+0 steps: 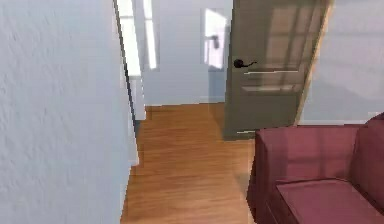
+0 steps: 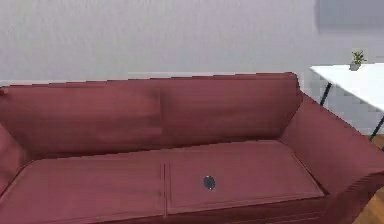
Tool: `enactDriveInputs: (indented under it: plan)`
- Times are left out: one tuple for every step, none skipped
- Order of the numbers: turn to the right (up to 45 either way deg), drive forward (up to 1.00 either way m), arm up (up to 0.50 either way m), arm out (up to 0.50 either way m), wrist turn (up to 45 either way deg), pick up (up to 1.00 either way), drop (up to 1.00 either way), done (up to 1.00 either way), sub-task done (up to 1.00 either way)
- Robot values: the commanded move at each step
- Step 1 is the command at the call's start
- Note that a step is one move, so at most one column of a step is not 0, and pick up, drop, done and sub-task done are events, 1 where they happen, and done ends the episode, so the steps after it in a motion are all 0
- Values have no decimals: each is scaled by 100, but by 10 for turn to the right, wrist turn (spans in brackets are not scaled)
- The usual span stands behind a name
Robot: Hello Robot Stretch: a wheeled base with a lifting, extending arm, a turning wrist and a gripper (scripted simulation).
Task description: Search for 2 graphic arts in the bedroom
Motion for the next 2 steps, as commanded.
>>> enactDriveInputs:
  plan:
    - [0, 100, 0, 0, 0, 0, 0, 0, 0]
    - [-30, 0, 0, 0, 0, 0, 0, 0, 0]
